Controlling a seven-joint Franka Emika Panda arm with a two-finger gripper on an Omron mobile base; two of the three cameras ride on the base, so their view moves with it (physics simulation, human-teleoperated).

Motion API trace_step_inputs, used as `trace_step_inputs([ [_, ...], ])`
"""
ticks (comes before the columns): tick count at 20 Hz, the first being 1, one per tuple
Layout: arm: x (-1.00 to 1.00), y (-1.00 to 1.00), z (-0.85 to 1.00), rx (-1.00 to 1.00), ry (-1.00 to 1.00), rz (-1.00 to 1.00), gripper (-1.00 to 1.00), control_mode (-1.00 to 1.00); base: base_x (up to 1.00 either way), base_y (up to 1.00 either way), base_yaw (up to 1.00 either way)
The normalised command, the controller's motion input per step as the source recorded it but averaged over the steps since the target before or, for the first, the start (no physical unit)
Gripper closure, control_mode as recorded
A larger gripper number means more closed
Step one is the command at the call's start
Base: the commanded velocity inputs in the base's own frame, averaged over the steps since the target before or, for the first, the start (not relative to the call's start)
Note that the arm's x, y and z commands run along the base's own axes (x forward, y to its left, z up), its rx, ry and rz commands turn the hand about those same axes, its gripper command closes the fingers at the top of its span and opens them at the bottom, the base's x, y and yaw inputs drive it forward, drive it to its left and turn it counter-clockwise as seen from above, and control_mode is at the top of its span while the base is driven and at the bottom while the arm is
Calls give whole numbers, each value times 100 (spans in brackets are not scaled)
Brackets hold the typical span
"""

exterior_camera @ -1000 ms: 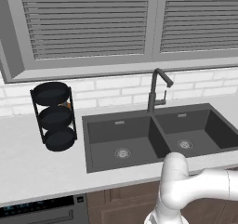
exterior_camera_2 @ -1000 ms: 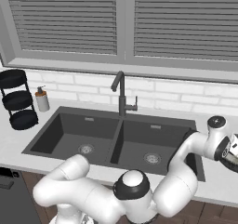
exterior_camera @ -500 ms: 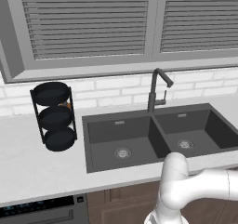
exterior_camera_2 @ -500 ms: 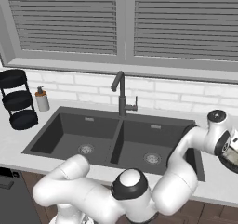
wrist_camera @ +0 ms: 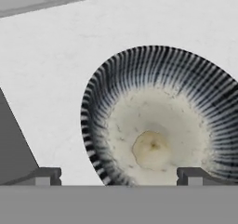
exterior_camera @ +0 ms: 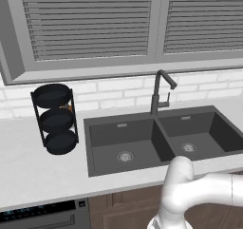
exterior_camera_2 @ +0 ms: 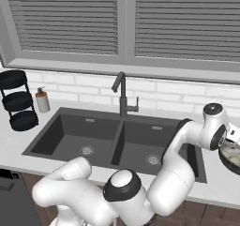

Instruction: Pick the garlic from the sink and place it in the bowl. Then pick the bowl and place it in the microwave. Then close the microwave door and press the start button.

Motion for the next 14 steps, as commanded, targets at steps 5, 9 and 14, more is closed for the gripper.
trace_step_inputs([
  [5,11,11,11,-9,27,31,-100,-100,0,0,0],
  [9,45,0,-1,-4,30,13,-100,-100,0,0,0],
  [14,42,-1,-1,0,33,2,-100,-100,0,0,0],
])
